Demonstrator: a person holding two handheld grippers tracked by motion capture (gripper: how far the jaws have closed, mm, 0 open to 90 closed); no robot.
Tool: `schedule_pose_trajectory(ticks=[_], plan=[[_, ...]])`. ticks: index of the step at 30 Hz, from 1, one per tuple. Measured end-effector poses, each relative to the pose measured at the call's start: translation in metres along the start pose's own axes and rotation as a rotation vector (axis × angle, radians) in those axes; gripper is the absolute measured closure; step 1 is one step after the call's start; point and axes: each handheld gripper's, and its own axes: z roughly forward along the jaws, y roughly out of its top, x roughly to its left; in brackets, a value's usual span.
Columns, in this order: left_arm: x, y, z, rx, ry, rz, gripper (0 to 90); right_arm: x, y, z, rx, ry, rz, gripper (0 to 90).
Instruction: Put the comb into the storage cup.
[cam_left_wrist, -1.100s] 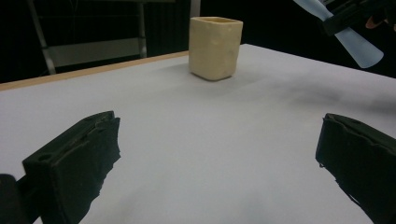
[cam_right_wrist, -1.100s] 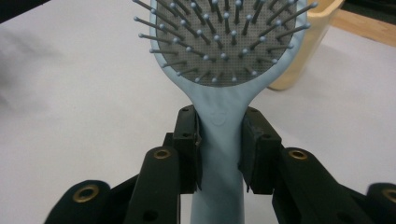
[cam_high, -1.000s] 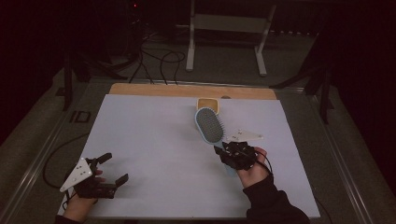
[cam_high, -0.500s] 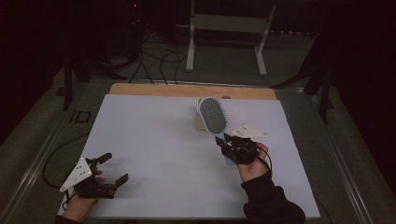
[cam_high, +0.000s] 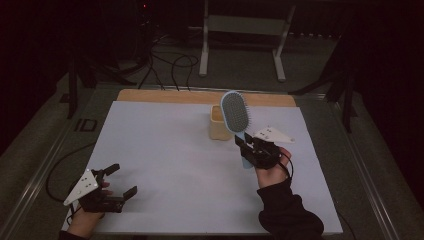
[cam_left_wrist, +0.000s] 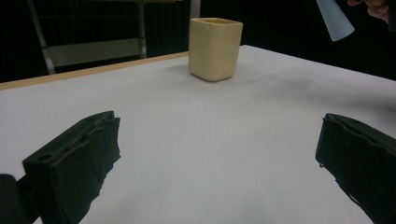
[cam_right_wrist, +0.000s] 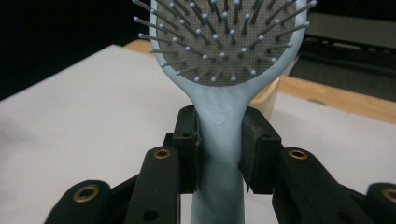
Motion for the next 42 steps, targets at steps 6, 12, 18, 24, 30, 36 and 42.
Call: schedule_pose_trajectory(ticks=[6, 12, 18, 24, 30, 36, 42], plan=[[0.0, 0.0, 0.0, -0.002, -0.001, -0.001, 0.0, -0.002, 0.011, -0.001, -0.046, -0.012, 0.009, 70.6], [0.0, 0.0, 0.0, -0.006, -0.002, -0.004, 0.0, -0.003, 0.019, -0.005, -0.107, -0.023, 0.019, 70.6], [0.0, 0.0, 0.0, -0.005, -0.002, -0.005, 0.0, -0.005, 0.021, -0.006, -0.124, -0.031, 0.022, 70.6], [0.0, 0.0, 0.0, -0.003, -0.001, -0.004, 0.0, -0.007, 0.025, 0.002, -0.115, -0.036, 0.026, 70.5], [0.0, 0.0, 0.0, -0.002, -0.002, -0.004, 0.0, -0.009, 0.03, 0.011, -0.115, -0.04, 0.027, 70.6], [0.0, 0.0, 0.0, -0.002, -0.003, -0.006, 0.0, -0.014, 0.034, 0.022, -0.107, -0.044, 0.039, 70.5], [0.001, -0.001, 0.0, -0.003, -0.003, -0.01, 0.0, -0.02, 0.038, 0.035, -0.104, -0.058, 0.058, 70.6]])
